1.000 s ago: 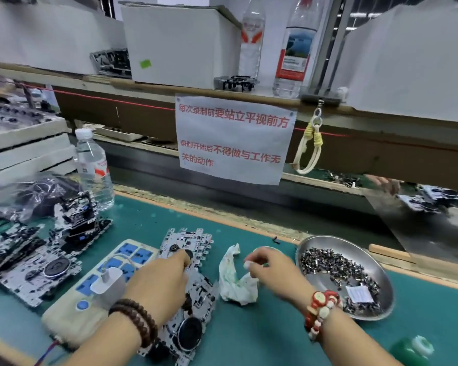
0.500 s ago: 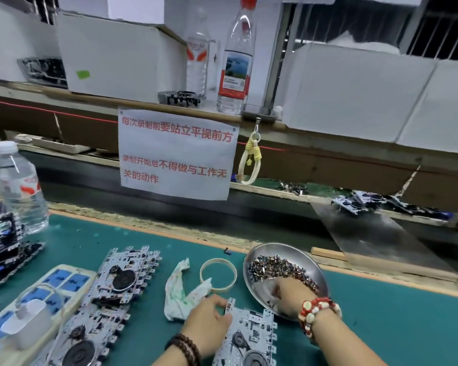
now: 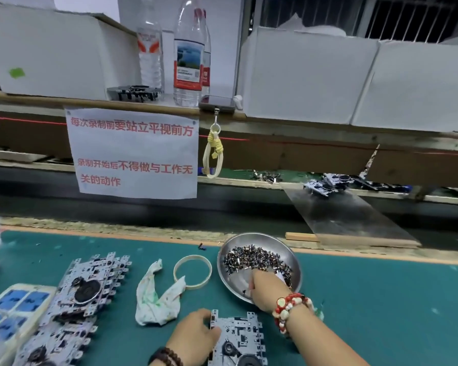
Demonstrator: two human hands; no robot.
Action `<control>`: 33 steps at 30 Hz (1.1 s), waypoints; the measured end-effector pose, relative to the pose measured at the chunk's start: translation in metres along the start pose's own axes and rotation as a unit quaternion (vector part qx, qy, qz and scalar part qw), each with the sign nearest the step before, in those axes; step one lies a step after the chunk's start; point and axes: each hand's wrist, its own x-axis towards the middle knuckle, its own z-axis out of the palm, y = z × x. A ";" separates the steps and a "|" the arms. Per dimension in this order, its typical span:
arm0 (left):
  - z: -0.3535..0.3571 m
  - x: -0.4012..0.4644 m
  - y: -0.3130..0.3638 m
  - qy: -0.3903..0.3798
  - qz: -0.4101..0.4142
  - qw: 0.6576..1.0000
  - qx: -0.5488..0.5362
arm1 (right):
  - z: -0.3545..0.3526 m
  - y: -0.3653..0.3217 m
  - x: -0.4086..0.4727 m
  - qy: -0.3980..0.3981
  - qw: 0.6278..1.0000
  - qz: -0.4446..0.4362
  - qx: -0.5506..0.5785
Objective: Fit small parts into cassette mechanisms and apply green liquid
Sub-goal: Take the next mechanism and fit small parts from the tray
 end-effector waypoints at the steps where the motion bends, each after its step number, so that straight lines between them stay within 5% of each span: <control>1: 0.000 -0.003 -0.001 0.004 0.007 1.000 0.012 | 0.002 0.000 -0.004 0.015 1.000 -0.002 0.021; 8: 0.008 -0.017 -0.003 0.072 0.016 0.987 0.141 | 0.007 -0.001 -0.024 0.165 0.978 -0.018 0.123; 15: 0.010 -0.012 -0.001 0.111 0.070 0.984 0.123 | 0.010 0.005 -0.030 0.137 0.983 -0.009 0.118; 23: 0.016 -0.008 0.004 0.117 0.132 0.975 0.132 | 0.006 -0.011 -0.059 0.180 0.944 -0.090 0.263; 33: 0.015 -0.003 -0.002 0.051 0.111 0.986 0.112 | 0.046 -0.003 -0.091 0.127 0.896 0.001 0.425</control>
